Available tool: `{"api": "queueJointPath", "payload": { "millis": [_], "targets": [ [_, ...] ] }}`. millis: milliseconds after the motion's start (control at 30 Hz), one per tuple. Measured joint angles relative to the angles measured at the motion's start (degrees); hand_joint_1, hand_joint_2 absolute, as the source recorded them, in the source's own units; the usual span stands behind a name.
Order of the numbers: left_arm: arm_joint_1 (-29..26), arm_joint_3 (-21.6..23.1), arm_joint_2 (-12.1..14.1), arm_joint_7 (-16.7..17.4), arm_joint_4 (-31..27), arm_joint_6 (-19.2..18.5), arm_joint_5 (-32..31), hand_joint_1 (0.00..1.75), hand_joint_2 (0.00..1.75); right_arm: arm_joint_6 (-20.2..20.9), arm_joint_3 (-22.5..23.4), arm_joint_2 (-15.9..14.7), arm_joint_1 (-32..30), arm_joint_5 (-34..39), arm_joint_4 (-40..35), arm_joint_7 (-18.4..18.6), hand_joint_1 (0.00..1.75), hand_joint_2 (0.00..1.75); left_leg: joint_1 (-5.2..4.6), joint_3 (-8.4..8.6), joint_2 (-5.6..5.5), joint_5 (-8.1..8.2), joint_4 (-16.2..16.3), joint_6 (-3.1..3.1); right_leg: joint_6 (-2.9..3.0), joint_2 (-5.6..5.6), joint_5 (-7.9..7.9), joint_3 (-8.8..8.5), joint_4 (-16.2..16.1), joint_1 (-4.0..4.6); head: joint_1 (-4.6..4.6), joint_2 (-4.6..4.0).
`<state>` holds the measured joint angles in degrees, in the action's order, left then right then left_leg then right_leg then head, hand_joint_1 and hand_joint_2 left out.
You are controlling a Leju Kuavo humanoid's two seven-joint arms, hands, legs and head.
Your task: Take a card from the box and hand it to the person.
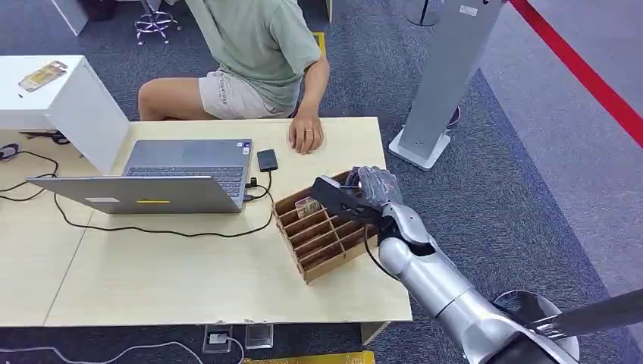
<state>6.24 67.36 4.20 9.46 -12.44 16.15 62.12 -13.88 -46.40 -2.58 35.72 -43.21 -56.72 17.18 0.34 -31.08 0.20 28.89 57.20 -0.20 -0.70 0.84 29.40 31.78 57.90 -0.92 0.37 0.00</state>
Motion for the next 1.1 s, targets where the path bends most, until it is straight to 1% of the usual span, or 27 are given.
{"api": "queueJointPath", "payload": {
  "millis": [233,333,400,500,667,767,833,900,1000,1100],
  "targets": [
    [0.0,0.0,0.0,0.0,0.0,-0.04,-0.26,0.0,1.75,-0.35,0.44,0.0,-0.05,0.55,0.17,-0.63,1.75,1.75,0.0,0.0,0.0,0.0,0.0,0.0,0.0,0.0,0.0,0.0,0.0,0.0,0.02,0.02],
    [0.0,0.0,0.0,0.0,0.0,0.02,-0.26,0.0,1.75,-1.34,0.59,0.0,-0.19,1.01,0.17,-1.16,1.75,1.75,0.0,0.0,0.0,0.0,0.0,0.0,0.0,0.0,0.0,0.0,0.0,0.0,0.0,0.0],
    [-0.01,0.0,0.0,-0.07,0.0,0.02,-0.26,0.0,1.75,-2.77,0.79,-0.02,-0.36,1.46,0.13,-2.27,1.75,1.75,0.0,0.0,0.0,0.0,0.0,0.0,0.0,0.0,0.0,0.0,0.0,0.0,0.0,0.0],
    [-0.01,0.0,0.0,-0.33,0.0,0.04,-0.13,0.0,1.75,-7.35,1.2,-0.11,-1.04,2.45,-0.61,-5.59,1.75,1.75,0.0,0.0,0.0,0.0,0.0,0.0,0.0,0.0,0.0,0.01,0.0,0.0,0.0,0.0],
    [-0.04,0.0,0.0,-0.5,0.0,0.46,-0.02,0.0,1.75,-17.71,3.04,-0.74,-3.07,2.78,-5.12,-13.91,1.75,1.75,0.0,0.0,0.01,0.0,0.0,0.0,0.0,-0.02,0.0,0.01,0.0,0.0,0.04,0.0],
    [-0.06,0.0,0.0,-0.5,0.0,0.66,-0.02,0.0,1.75,-21.13,4.06,-1.25,-4.18,2.78,-8.78,-16.37,1.75,1.75,0.0,0.01,0.01,0.0,0.0,0.0,0.0,-0.01,0.0,0.01,0.0,0.0,0.09,0.0],
    [-0.07,0.0,0.0,-0.5,0.0,0.74,-0.02,0.0,1.75,-21.59,4.66,-1.55,-4.73,3.06,-11.26,-16.94,1.75,1.75,0.0,0.01,0.01,0.0,0.0,0.0,0.0,-0.02,0.0,0.01,0.0,0.0,0.04,0.0],
    [-0.07,0.0,0.0,-0.5,0.0,0.83,-0.02,0.0,1.75,-21.1,4.96,-1.73,-4.78,4.04,-12.91,-16.96,1.75,1.75,0.0,0.01,0.01,0.0,0.0,0.0,0.0,-0.02,0.0,0.0,0.0,0.0,0.02,0.0],
    [-0.06,0.0,0.0,-0.5,0.0,0.83,-0.02,0.0,1.75,-18.32,5.11,-1.81,-4.19,8.06,-13.84,-17.03,1.75,1.75,0.0,0.0,0.01,0.0,0.0,0.0,0.0,-0.01,0.0,-0.02,0.0,0.0,0.02,0.0],
    [-0.03,0.0,0.0,-0.57,0.0,1.05,-0.04,0.0,1.75,-13.96,5.03,-1.29,-1.61,14.02,-12.56,-16.68,1.75,1.75,0.0,-0.03,0.02,-0.02,0.0,0.0,0.01,-0.02,-0.02,-0.02,0.02,0.0,0.07,0.0]
  ]
}}
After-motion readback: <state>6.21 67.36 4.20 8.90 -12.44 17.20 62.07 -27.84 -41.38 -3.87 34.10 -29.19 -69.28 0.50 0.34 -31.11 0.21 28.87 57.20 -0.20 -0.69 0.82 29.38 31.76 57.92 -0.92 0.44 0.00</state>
